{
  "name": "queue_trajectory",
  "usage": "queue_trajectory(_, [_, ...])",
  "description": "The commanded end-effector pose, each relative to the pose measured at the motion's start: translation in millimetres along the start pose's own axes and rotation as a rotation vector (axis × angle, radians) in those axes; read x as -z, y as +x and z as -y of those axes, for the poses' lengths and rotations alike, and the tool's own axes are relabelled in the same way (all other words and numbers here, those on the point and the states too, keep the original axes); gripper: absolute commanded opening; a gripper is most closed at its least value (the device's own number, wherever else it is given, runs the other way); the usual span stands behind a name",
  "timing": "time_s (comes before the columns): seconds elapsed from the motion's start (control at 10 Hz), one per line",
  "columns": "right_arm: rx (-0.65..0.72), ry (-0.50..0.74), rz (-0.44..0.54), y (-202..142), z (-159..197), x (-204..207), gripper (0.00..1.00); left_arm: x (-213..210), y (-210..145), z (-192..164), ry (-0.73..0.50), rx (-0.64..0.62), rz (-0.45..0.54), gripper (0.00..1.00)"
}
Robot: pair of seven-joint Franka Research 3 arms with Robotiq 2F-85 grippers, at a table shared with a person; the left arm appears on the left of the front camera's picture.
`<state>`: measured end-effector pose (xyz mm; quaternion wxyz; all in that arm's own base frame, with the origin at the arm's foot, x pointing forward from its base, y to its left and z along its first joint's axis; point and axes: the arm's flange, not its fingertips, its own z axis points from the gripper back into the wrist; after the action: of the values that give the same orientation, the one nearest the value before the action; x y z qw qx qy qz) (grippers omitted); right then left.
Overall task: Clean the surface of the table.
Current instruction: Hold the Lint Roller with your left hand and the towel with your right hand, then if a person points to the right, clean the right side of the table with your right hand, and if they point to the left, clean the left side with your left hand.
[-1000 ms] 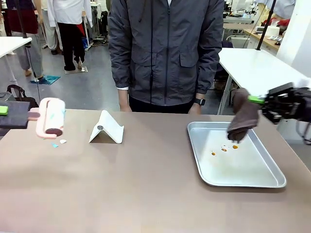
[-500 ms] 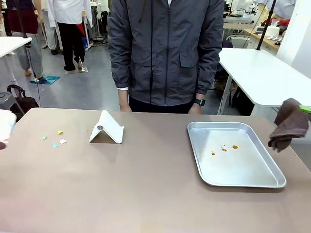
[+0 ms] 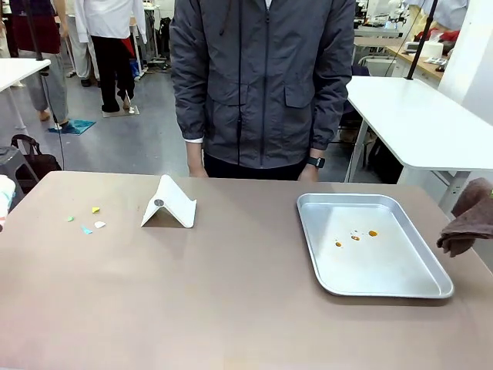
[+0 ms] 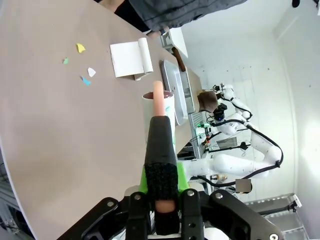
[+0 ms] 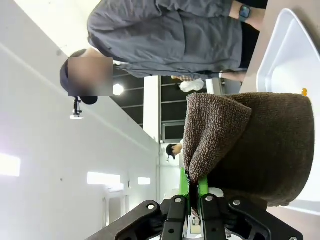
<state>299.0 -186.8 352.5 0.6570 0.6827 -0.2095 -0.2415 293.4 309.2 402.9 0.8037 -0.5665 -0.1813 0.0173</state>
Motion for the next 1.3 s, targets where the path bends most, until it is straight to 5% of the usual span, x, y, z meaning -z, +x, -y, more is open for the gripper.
queue_trajectory(0.0, [0.015,0.000,-0.014,-2.4,-12.9,4.4,0.00,-4.1,-4.3,11.2,0.014,0.014,-0.012,0.20])
queue_trajectory(1.2, [0.015,0.000,-0.014,-2.4,-12.9,4.4,0.00,-4.1,-4.3,11.2,0.014,0.014,-0.012,0.20])
